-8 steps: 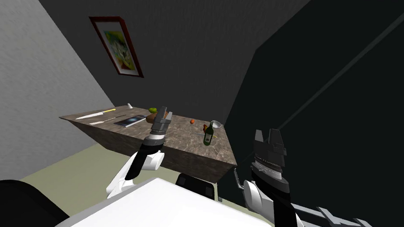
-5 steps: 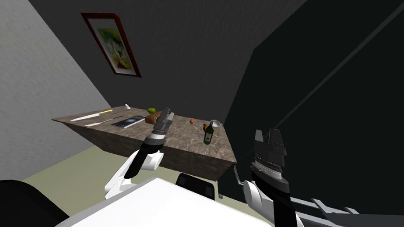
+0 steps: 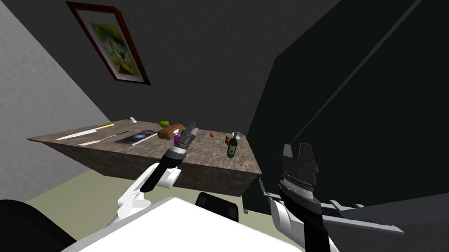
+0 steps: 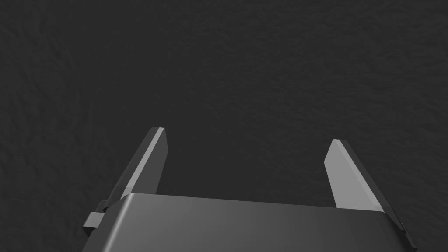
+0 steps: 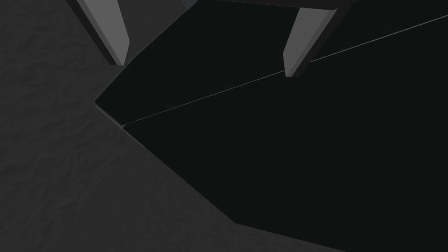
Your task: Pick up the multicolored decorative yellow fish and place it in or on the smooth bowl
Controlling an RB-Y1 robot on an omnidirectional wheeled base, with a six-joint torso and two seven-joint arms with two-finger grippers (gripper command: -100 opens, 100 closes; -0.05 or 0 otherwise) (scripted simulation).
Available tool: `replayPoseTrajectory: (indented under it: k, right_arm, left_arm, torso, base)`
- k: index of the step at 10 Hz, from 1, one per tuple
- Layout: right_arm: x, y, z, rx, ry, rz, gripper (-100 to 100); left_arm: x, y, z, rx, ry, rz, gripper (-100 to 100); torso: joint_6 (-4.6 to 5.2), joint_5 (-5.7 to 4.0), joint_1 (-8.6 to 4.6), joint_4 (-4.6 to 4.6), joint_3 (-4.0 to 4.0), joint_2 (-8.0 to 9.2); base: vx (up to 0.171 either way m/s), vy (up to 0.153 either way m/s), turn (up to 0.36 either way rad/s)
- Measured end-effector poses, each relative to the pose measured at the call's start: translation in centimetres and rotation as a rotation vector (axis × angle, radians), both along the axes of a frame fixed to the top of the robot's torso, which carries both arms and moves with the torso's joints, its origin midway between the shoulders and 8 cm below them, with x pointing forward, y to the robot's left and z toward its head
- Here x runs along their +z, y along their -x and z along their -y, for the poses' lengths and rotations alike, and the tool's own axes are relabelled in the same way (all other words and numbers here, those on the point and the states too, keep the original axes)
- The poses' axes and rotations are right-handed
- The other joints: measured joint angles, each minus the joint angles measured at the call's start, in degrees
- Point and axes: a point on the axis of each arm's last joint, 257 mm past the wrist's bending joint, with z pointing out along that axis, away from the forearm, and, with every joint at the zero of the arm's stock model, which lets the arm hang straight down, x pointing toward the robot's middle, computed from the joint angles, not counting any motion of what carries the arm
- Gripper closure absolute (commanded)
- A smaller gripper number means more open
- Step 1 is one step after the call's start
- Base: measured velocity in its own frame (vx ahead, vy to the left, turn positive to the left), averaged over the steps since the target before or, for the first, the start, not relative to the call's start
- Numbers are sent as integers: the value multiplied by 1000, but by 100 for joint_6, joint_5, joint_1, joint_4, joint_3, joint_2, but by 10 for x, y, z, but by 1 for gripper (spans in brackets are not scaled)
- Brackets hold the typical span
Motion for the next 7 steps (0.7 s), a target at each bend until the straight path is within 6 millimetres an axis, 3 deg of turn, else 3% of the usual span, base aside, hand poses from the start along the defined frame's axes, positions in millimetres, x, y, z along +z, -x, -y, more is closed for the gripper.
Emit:
replayPoseTrajectory:
  k: [7]
  right_arm:
    - [0,0,0,0,0,0,0]
  left_arm:
    - [-48,-33,10,-76,-62,-209,-100]
  torso:
    - [3,-2,-9,-2,-5,-8]
  base:
    - [-37,63,-158]
